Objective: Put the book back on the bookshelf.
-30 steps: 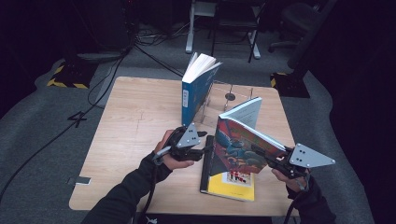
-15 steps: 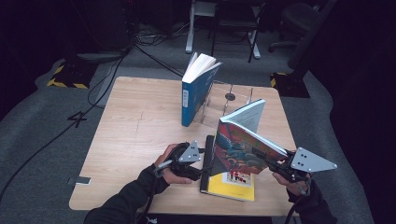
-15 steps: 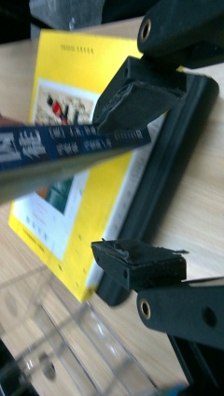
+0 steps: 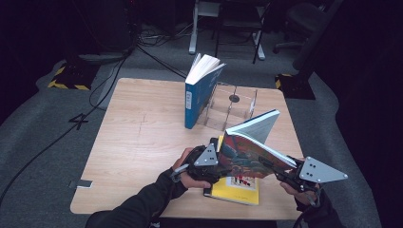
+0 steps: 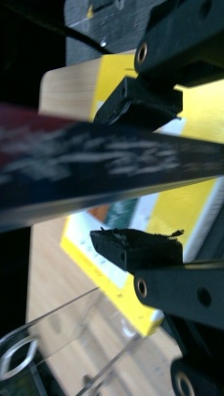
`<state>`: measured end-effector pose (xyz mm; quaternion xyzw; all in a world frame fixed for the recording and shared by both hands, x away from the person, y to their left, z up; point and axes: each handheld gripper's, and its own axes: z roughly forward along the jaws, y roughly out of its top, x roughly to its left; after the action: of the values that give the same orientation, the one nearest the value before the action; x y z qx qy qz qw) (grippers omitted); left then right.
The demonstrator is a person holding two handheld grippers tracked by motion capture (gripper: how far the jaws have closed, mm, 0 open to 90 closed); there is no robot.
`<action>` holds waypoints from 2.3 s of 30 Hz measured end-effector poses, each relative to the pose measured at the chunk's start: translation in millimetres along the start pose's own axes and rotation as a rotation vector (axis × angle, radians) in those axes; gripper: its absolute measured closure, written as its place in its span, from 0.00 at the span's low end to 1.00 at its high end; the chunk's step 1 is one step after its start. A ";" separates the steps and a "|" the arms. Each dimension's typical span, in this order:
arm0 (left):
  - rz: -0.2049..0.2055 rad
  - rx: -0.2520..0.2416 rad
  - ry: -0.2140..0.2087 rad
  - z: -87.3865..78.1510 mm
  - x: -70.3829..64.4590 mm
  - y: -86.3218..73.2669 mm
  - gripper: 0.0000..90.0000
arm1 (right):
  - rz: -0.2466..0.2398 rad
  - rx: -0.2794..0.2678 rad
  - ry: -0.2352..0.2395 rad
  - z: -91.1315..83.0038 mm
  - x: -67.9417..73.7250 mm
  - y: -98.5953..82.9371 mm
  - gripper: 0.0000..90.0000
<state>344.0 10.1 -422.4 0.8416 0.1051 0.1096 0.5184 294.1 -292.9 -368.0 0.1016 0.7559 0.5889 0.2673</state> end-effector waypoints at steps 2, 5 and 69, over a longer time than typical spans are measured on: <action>-0.001 -0.018 -0.008 0.2 0.5 2.4 0.53 | -0.001 0.002 0.001 -1.0 0.8 -0.1 0.92; 0.007 -0.048 -0.018 -0.5 0.1 10.1 0.57 | -0.016 0.009 -0.009 -4.1 1.4 -0.7 0.90; 0.107 -0.101 -0.039 -21.0 1.3 110.6 0.80 | 0.132 0.099 -0.151 1.2 -21.3 -27.6 0.44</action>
<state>346.1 -20.4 -314.0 0.8208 0.0442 0.1257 0.5554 317.0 -309.7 -388.3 0.2085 0.7532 0.5581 0.2787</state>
